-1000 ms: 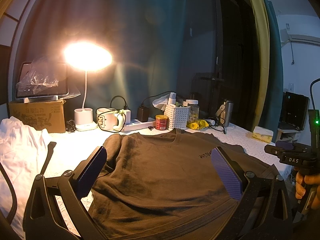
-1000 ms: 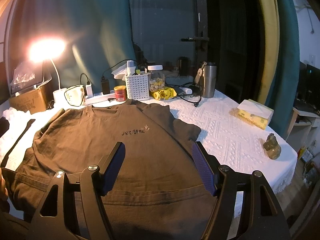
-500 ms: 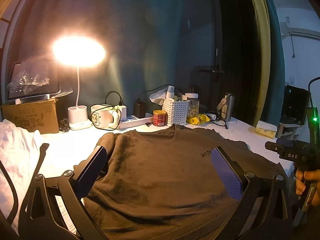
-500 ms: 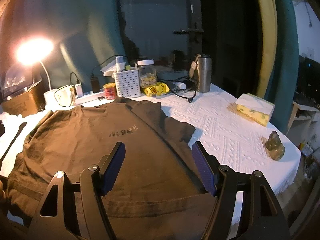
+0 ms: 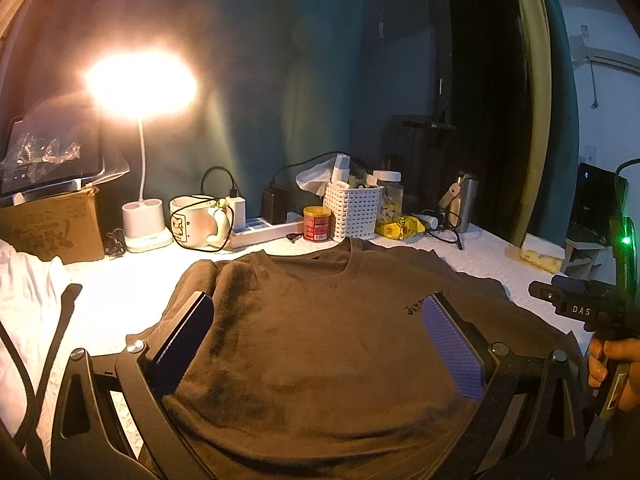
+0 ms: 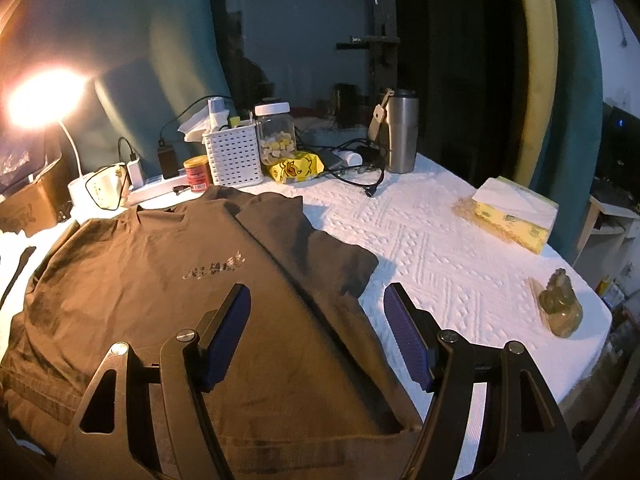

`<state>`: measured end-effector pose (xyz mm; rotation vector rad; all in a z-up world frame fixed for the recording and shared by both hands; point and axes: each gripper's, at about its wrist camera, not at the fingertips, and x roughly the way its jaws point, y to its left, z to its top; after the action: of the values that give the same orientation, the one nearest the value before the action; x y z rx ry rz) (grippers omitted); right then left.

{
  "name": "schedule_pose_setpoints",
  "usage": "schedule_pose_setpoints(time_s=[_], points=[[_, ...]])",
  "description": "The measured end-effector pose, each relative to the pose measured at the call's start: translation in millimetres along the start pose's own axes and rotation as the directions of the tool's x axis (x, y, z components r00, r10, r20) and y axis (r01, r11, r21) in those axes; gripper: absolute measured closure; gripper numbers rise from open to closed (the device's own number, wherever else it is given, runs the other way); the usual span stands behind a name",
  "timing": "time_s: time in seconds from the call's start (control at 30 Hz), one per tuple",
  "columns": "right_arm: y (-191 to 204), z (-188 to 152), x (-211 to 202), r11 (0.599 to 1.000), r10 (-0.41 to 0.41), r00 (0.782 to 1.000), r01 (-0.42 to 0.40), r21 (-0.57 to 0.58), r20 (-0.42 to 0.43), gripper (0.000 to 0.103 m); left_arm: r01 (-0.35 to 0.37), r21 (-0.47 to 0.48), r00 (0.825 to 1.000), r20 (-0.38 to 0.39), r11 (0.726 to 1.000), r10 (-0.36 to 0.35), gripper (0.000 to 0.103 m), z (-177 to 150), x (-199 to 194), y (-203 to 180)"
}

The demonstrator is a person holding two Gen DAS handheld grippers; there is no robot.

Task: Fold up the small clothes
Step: 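Move the right gripper to the shirt's side edge and grasp it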

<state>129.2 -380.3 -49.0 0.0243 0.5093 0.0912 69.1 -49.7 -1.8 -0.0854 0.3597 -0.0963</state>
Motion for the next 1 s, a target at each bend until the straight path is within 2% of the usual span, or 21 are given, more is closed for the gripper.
schedule_pose_setpoints(time_s=[0.27, 0.67, 1.0], points=[[-9.2, 19.4, 20.5, 1.000, 0.030, 0.999, -0.030, -0.007, -0.020, 0.030, -0.029, 0.019, 0.999, -0.018, 0.999, 0.030, 0.000, 14.4, 13.0, -6.6], [-8.4, 59.9, 63.6, 0.992, 0.098, 0.993, -0.103, -0.069, -0.070, 0.030, -0.060, -0.013, 0.997, -0.052, 0.998, 0.060, 0.000, 33.4, 47.1, -3.0], [-2.2, 79.9, 118.9, 0.973, 0.182, 0.971, -0.200, -0.111, -0.155, 0.031, -0.090, -0.023, 0.991, -0.098, 0.996, 0.088, 0.000, 36.7, 78.9, 5.4]])
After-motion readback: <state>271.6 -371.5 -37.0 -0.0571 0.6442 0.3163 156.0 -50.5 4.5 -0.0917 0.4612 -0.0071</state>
